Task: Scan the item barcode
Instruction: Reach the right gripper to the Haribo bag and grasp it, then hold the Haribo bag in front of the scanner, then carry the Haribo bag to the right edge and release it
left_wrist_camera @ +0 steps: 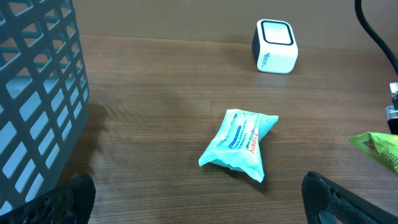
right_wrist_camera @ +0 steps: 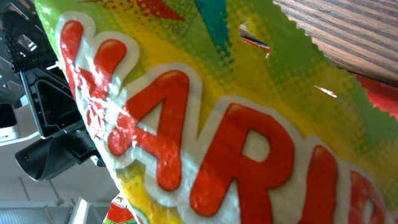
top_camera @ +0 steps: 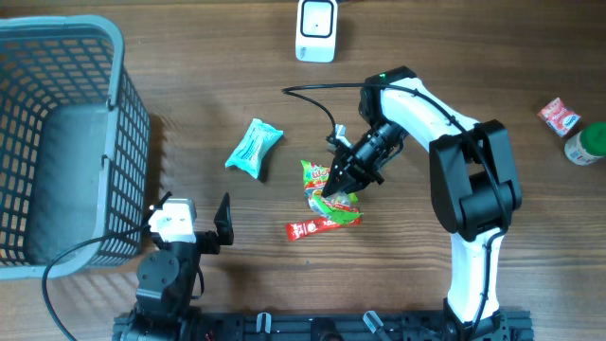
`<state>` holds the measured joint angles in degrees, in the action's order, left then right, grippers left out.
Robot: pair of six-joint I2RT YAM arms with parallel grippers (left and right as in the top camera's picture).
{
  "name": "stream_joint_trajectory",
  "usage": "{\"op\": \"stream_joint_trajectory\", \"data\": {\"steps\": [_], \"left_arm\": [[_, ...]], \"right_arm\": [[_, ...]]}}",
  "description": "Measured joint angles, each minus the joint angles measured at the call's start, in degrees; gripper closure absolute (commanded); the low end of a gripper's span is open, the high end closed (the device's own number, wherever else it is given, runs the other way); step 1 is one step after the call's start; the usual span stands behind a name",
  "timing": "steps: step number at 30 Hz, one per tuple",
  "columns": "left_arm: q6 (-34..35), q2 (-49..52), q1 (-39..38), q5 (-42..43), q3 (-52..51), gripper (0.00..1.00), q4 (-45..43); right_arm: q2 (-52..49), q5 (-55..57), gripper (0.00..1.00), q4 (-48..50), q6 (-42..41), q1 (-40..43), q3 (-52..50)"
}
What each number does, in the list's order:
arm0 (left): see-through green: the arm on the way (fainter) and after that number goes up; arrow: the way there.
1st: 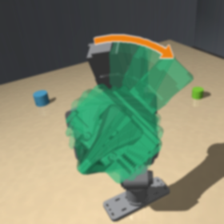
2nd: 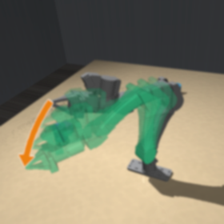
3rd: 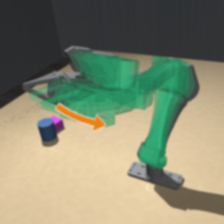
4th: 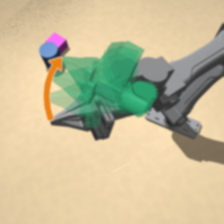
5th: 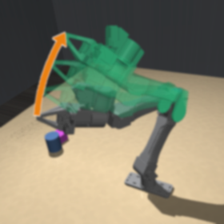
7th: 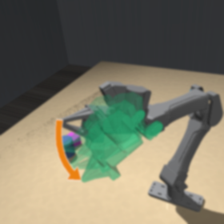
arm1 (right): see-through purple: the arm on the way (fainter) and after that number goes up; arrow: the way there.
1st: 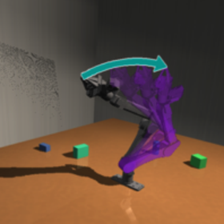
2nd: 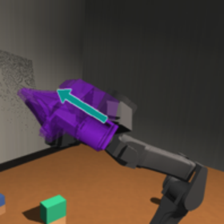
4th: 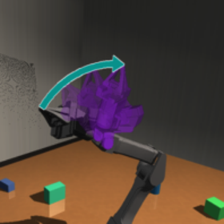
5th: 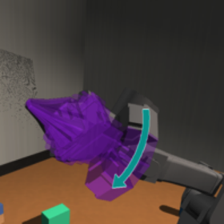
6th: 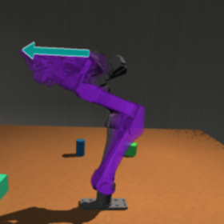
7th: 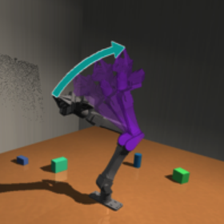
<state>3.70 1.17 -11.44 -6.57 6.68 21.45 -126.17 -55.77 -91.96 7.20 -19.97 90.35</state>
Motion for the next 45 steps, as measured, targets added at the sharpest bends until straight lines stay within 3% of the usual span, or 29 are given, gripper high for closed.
{"op": "stream_joint_trajectory", "data": {"steps": [7,9,12,15,20,25,27,31,37,40,45], "left_arm": [[-0.02,0.00,0.00,0.00,0.00,0.00,0.00],[0.00,0.00,0.00,-0.02,0.00,0.00,0.00],[-0.02,0.00,0.00,0.00,0.00,0.00,0.00],[-0.02,0.00,0.00,-0.02,0.00,0.00,0.00],[0.00,0.00,0.00,0.00,0.00,0.00,-0.04],[-0.02,0.00,0.00,-0.02,0.00,0.00,0.02],[-0.02,0.00,0.00,-0.02,0.00,0.00,0.00],[-0.02,0.00,0.00,0.00,0.00,0.00,0.00],[-0.02,0.00,0.00,-0.02,0.00,0.00,0.00],[-0.02,0.00,0.00,0.00,0.00,0.00,0.00],[0.00,0.00,0.00,-0.02,0.00,0.00,0.00]], "right_arm": [[1.99,-0.39,0.95,0.02,-0.50,0.00,0.02],[7.30,4.09,0.96,2.93,-7.61,-0.02,3.02],[17.73,26.03,0.95,18.67,-26.88,-0.09,10.01],[20.92,42.93,0.95,38.16,-34.42,0.11,11.93],[12.04,53.94,0.95,65.92,-35.89,-0.09,11.43],[2.75,64.00,0.95,86.07,-35.28,-2.60,11.61],[-0.50,66.97,0.95,89.42,-34.03,-3.63,14.14],[-9.05,72.43,0.95,87.80,-29.77,-4.39,24.02],[-11.15,78.09,0.95,85.24,-22.56,-4.92,26.99],[-11.23,76.52,0.95,75.32,-21.81,-4.85,30.05],[-11.32,75.78,0.96,36.15,-20.09,-1.86,50.01]]}}
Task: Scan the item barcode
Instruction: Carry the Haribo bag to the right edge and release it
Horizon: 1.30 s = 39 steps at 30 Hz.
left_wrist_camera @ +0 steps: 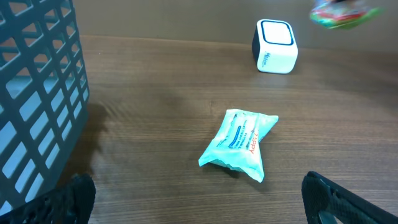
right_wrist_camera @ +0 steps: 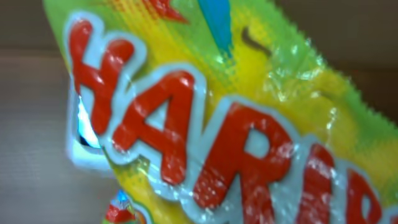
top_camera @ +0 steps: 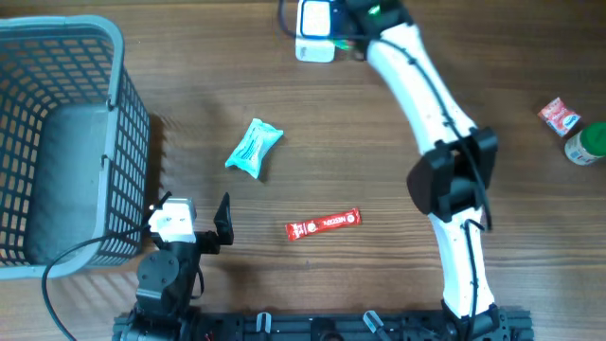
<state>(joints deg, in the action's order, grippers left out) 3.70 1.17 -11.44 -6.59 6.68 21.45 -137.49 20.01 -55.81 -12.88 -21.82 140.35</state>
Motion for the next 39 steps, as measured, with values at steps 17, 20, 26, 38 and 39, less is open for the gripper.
{"op": "stream_joint_trajectory", "data": {"steps": [17,20,26,38,39], "left_arm": [[-0.02,0.00,0.00,0.00,0.00,0.00,-0.02],[-0.02,0.00,0.00,0.00,0.00,0.00,0.00],[-0.02,0.00,0.00,0.02,0.00,0.00,0.00],[-0.02,-0.04,0.00,0.02,0.00,0.00,0.00],[-0.02,-0.04,0.00,0.00,0.00,0.00,-0.02]], "right_arm": [[4.13,-5.81,0.93,17.51,-3.30,44.24,-25.92],[4.13,-6.93,0.40,20.81,-3.52,44.26,-27.47],[9.01,-7.93,0.00,16.17,-3.74,44.15,-27.41],[28.02,-44.26,0.00,-7.41,-20.06,7.08,-34.47],[25.90,-44.96,0.01,-5.46,-22.73,2.25,-37.09]]}}
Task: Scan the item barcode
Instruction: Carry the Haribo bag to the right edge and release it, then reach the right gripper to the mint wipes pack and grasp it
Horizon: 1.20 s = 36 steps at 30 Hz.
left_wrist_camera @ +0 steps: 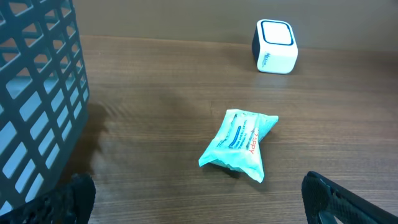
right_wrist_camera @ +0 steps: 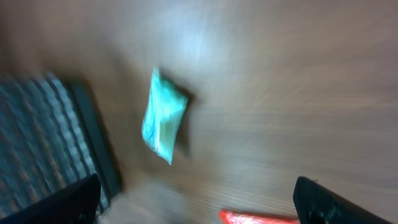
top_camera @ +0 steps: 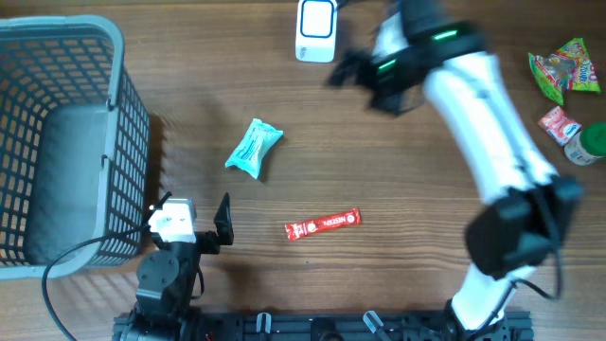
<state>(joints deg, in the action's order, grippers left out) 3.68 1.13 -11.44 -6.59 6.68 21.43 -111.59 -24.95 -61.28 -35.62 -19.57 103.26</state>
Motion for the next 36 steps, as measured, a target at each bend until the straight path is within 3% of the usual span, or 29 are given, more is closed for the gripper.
{"op": "stream_joint_trajectory", "data": {"steps": [5,9,13,18,22,27,31,36], "left_arm": [[0.02,0.04,0.00,0.02,0.00,0.00,0.00],[0.00,0.04,0.00,0.02,0.00,0.00,0.04],[0.00,0.04,0.00,0.02,0.00,0.00,0.02],[0.00,0.04,0.00,0.02,0.00,0.00,0.02],[0.00,0.04,0.00,0.02,0.00,0.00,0.02],[0.00,0.04,0.00,0.00,0.00,0.00,0.02],[0.00,0.04,0.00,0.02,0.00,0.00,0.02],[0.00,0.04,0.00,0.02,0.00,0.00,0.02]], "right_arm": [[-8.33,-3.56,0.04,21.46,-11.52,-15.85,-5.46],[-13.22,-3.26,0.12,28.13,-19.85,-18.53,-5.46],[-17.55,-1.01,0.18,28.59,-22.67,-19.41,-5.46],[-18.12,5.05,0.55,27.80,-24.24,-19.67,-5.46],[-19.63,5.95,0.95,28.35,-24.33,-19.78,-5.07],[-19.56,3.78,0.96,28.59,-22.82,-19.28,-4.11],[-18.53,-11.93,0.96,15.02,-31.85,-13.40,-4.02],[-17.97,-24.68,0.96,-17.42,-39.65,-2.34,-5.20]]}}
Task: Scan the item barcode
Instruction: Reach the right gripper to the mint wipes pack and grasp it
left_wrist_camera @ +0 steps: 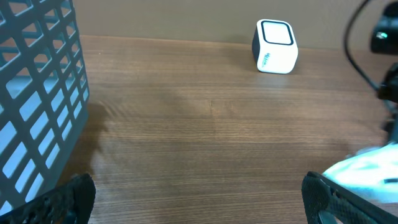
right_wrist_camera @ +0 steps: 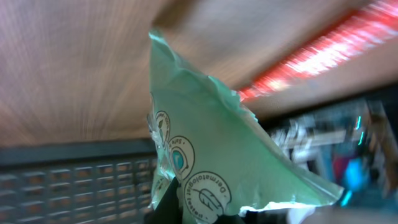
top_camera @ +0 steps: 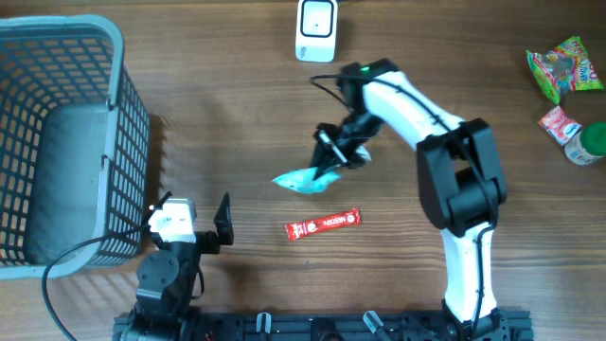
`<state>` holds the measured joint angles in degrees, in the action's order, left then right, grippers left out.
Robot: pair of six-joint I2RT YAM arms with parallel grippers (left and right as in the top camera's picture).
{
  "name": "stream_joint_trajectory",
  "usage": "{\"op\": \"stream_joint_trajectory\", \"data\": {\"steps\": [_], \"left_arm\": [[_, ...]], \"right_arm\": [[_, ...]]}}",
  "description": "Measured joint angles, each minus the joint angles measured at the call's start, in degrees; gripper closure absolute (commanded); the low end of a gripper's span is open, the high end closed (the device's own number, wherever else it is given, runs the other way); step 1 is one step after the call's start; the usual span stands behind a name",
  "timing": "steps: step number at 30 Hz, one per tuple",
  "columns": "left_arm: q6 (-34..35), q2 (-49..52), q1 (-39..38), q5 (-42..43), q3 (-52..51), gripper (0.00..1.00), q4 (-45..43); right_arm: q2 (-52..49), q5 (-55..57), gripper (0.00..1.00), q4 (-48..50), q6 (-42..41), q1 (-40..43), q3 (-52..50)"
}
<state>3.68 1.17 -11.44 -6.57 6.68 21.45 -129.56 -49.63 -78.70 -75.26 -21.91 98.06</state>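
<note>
My right gripper [top_camera: 333, 156] is shut on a teal wipes packet [top_camera: 303, 178] and holds it over mid-table. In the right wrist view the packet [right_wrist_camera: 205, 155] fills the centre, its printed back toward the camera. The white barcode scanner [top_camera: 315, 28] stands at the table's far edge, well beyond the packet; the left wrist view shows the scanner [left_wrist_camera: 277, 55] too. A green and yellow Haribo bag [top_camera: 561, 64] lies at the far right. My left gripper [left_wrist_camera: 199, 208] rests open near the front edge, nothing between its fingers.
A red stick sachet [top_camera: 324, 224] lies just in front of the held packet. A grey mesh basket [top_camera: 123, 104] fills the left side. A small red packet [top_camera: 559, 119] and a green-lidded bottle [top_camera: 587, 144] sit at the right edge.
The teal packet lay flat left of centre; now my right gripper is shut on it and holds it further right. The right arm has come down from near the scanner.
My right gripper was shut on the Haribo bag over the red sachet at mid-table. Then it held the bag beside the scanner. Later the bag lay at the far right and the gripper was empty. Now it holds the teal packet. The left arm never moved.
</note>
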Motion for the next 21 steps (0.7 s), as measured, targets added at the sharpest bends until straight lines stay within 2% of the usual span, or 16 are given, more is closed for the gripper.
{"op": "stream_joint_trajectory", "data": {"steps": [3,7,10,18,21], "left_arm": [[0.00,0.00,0.00,-0.02,0.00,0.00,0.00],[0.00,0.00,0.00,-0.02,0.00,0.00,0.00],[0.00,0.00,0.00,0.00,0.00,0.00,0.00],[0.00,0.00,0.00,-0.02,0.00,0.00,0.00],[0.00,0.00,0.00,-0.02,0.00,0.00,0.00]], "right_arm": [[0.00,-0.96,0.95,-3.61,-3.28,4.17,-0.04],[0.02,-4.09,0.96,-9.38,-4.28,5.68,-0.07],[0.04,-12.57,0.96,-9.38,-5.79,5.68,-0.04],[0.04,-17.79,0.96,-6.93,-35.58,9.14,-0.07],[0.04,-16.13,0.96,-4.17,-39.69,10.62,-0.09]]}}
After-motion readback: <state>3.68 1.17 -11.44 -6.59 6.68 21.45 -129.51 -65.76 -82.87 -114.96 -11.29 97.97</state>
